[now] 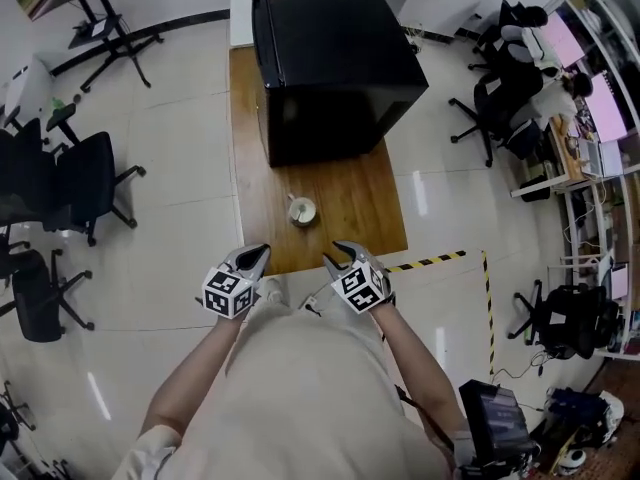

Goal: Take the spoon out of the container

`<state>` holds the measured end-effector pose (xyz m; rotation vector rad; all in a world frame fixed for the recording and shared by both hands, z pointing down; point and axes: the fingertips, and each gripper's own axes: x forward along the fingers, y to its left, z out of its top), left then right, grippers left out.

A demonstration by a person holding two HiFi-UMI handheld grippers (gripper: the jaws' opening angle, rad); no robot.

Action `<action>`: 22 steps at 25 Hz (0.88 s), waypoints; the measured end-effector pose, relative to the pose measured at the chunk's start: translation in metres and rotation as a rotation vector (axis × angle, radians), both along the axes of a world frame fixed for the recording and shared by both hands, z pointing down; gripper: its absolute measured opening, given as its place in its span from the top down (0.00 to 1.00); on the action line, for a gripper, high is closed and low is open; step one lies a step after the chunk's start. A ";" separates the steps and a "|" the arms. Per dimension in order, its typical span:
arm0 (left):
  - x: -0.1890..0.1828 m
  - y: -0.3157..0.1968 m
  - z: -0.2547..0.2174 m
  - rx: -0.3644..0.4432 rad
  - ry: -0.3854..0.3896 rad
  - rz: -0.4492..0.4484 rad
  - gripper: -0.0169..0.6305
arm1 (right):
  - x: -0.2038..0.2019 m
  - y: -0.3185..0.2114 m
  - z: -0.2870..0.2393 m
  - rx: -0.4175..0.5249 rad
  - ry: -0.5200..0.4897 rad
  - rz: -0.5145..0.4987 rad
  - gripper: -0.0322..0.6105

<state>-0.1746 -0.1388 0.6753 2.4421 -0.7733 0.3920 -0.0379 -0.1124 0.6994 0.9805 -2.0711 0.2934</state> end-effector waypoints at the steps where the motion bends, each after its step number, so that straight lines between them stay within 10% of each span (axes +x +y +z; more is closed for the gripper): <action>1: -0.001 -0.003 0.001 0.002 0.002 -0.003 0.97 | -0.004 -0.005 0.003 0.000 0.016 -0.019 0.74; 22: -0.049 -0.009 -0.024 0.012 -0.072 -0.230 0.97 | -0.051 -0.083 0.137 -0.025 0.284 -0.289 0.80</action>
